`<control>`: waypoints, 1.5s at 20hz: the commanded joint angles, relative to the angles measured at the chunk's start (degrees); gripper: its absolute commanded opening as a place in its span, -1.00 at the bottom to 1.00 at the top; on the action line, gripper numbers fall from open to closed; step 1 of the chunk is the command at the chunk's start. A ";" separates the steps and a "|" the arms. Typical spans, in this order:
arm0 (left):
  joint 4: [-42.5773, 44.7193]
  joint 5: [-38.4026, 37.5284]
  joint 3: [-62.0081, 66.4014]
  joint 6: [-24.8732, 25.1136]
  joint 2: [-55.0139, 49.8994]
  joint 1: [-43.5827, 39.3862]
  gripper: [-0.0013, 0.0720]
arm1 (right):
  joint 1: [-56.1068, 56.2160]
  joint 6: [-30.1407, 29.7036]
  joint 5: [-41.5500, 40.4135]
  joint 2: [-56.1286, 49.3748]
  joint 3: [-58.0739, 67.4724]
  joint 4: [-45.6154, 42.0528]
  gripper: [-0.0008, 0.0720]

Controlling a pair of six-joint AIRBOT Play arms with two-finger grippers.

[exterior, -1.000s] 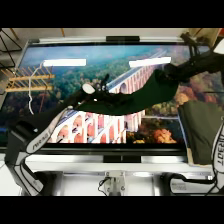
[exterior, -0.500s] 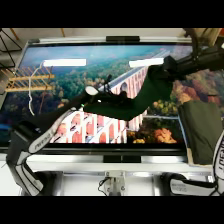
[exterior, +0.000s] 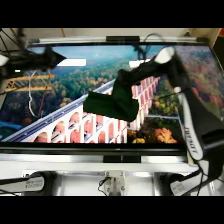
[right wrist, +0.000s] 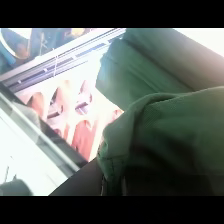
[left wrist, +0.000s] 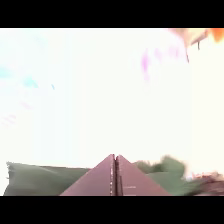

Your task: Fold the shirts.

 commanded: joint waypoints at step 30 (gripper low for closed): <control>5.86 -12.22 -4.74 2.91 16.79 10.78 -0.87 | -5.60 0.72 -4.28 -10.16 -18.45 -7.02 -0.56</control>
